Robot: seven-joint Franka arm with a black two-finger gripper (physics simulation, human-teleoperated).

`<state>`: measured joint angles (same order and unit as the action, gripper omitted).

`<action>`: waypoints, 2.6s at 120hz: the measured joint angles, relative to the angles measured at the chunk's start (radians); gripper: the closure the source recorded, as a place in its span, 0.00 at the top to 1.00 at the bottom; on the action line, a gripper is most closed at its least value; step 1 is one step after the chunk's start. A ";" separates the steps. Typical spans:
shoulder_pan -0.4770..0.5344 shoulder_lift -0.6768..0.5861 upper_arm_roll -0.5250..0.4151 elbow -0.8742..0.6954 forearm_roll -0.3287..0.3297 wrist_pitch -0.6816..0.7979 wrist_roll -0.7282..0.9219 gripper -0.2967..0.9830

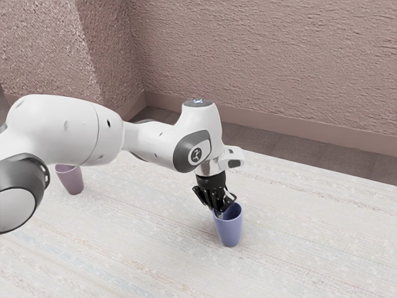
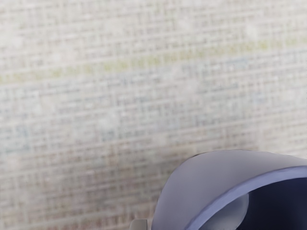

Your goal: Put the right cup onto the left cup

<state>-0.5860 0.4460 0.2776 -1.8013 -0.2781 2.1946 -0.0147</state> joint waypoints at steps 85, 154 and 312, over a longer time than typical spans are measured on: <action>0.423 -0.628 -0.001 -0.325 0.359 -0.209 -0.087 0.16; 0.747 -0.427 -0.005 -0.151 0.370 -0.239 -0.092 0.16; 0.897 -0.116 -0.025 0.072 0.181 -0.169 0.007 0.16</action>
<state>0.3106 0.3297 0.2528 -1.7292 -0.0976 2.0255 -0.0076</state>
